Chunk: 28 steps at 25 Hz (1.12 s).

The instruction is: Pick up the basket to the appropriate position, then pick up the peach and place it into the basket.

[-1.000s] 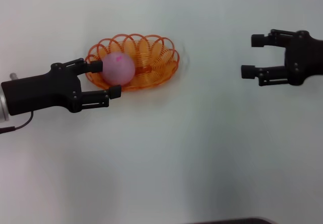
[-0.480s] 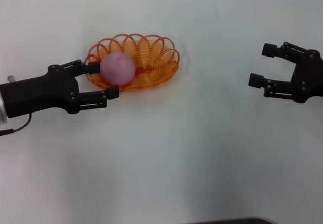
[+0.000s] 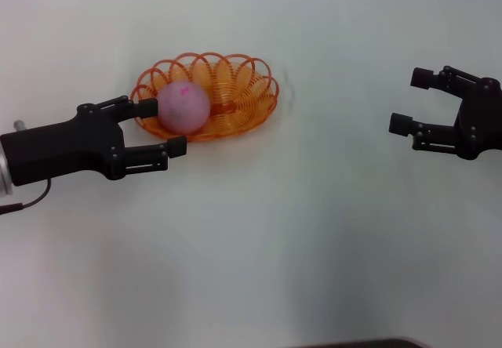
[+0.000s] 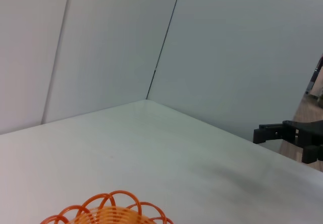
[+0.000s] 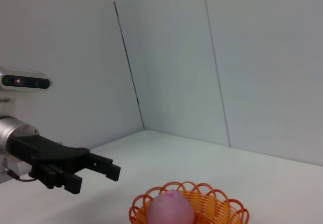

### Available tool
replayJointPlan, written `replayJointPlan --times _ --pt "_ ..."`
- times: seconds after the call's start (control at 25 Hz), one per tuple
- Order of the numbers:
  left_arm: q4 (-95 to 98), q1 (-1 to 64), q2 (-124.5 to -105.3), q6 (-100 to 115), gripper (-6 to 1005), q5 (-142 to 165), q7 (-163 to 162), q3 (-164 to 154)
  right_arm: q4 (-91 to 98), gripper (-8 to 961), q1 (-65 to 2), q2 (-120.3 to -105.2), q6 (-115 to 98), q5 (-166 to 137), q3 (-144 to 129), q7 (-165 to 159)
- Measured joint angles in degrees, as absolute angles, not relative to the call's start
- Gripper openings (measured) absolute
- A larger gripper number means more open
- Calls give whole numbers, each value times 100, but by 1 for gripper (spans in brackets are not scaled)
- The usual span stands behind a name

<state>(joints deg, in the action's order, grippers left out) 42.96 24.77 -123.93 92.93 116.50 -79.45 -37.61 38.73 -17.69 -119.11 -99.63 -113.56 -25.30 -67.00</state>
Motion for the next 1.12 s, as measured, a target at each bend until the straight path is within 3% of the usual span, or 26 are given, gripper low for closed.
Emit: replayJointPlan --times 1.12 --pt "4312 2479 -12393 9333 885 11645 -7977 -3762 3859 945 -1855 -11910 -9957 -11355 -2558 -6736"
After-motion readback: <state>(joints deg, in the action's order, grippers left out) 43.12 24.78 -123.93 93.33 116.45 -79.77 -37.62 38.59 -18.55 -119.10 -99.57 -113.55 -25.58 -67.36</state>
